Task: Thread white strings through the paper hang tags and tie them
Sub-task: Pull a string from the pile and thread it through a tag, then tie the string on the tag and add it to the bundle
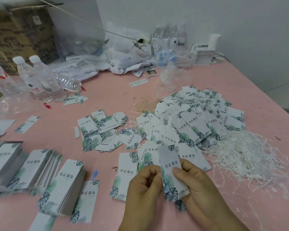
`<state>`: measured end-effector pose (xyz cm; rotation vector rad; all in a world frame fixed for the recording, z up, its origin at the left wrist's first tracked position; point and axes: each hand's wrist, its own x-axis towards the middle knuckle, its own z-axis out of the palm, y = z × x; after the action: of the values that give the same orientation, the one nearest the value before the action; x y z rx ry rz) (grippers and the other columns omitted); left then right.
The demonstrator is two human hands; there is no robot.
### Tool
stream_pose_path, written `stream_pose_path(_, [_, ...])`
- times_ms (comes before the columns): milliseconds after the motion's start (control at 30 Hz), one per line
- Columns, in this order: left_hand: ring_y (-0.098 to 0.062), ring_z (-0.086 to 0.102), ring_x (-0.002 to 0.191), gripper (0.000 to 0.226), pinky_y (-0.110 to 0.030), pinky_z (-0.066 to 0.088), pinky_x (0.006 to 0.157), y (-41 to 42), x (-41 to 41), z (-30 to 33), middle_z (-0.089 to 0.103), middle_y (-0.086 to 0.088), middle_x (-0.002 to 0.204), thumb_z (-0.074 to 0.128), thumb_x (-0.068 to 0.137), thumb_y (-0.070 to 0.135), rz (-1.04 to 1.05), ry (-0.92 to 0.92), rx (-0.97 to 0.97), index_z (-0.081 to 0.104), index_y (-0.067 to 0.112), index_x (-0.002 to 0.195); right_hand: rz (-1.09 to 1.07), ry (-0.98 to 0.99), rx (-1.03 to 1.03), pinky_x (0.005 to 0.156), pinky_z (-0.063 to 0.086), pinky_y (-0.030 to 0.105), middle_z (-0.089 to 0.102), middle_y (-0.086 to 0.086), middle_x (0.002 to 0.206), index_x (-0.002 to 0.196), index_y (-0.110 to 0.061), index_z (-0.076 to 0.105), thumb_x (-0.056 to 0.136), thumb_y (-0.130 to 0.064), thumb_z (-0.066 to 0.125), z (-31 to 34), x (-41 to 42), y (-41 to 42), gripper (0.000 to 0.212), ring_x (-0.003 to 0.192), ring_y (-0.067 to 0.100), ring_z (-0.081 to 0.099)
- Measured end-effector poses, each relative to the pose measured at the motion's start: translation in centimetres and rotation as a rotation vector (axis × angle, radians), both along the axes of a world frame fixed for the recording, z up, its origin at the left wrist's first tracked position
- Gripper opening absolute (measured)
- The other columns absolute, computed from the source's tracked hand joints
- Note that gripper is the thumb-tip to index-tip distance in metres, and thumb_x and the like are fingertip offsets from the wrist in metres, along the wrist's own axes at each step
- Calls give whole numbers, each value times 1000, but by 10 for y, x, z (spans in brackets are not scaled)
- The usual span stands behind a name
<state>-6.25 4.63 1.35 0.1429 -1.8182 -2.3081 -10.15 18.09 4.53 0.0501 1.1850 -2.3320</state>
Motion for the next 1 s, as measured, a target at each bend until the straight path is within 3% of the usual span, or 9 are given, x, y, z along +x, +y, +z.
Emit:
stream_pose_path(167, [-21,62,73,17,-38,53,66,4,2,-3,67,-9,82,74,82,35,103,61,-169,75,19,89,-8,7,35,73,60,35,69,27,110,108,-7,73,79,-7,62,1,2,-2,32,90,31,71])
stream_pose_path(300, [-8,55,65,8,-18,43,59,2,1,-3,61,8,83,68,83,26,208,202,-526,73,32,84,-34,8,57,65,60,35,69,31,105,103,-3,74,76,-6,64,-1,1,1,29,82,32,71])
stream_pose_path(433, [-8,61,74,16,-12,45,64,3,2,0,61,14,91,63,86,33,234,203,-594,73,37,97,-117,30,161,63,60,40,70,29,101,97,-7,75,74,-11,69,-3,-6,11,24,78,32,71])
stream_pose_path(600, [-7,59,71,22,-9,42,62,5,1,4,62,15,92,65,84,20,271,177,-600,71,39,93,-352,299,620,79,58,52,76,2,96,100,-28,72,90,-15,64,10,-51,30,18,86,26,73])
stream_pose_path(700, [-7,59,70,27,-9,41,60,6,2,5,62,15,90,65,82,13,265,175,-609,71,37,91,-425,469,842,66,57,46,75,-4,83,101,-29,71,95,-14,57,30,-101,26,21,69,19,67])
stream_pose_path(767, [-6,60,71,27,-8,41,60,6,2,6,62,15,90,66,81,11,274,184,-621,70,36,90,-424,546,955,56,52,38,68,-9,83,119,-21,67,98,-12,51,38,-135,19,28,58,23,55])
stream_pose_path(867, [-5,60,72,28,-8,42,60,4,1,6,62,15,89,65,80,9,296,187,-642,70,35,89,-398,631,1151,66,50,22,59,3,122,137,-8,49,102,-9,41,39,-165,15,36,84,26,60])
stream_pose_path(933, [-6,61,73,28,-10,44,59,2,0,5,62,15,90,65,80,10,302,183,-640,70,35,90,-382,647,1255,89,45,31,50,9,138,139,-9,46,102,-6,39,34,-167,17,38,115,27,55])
stream_pose_path(1000, [-9,62,71,26,-18,48,57,0,-1,5,62,15,91,65,82,13,311,178,-623,70,36,90,-390,641,1232,101,43,35,44,5,144,142,-14,44,102,-5,40,29,-156,20,41,125,21,49])
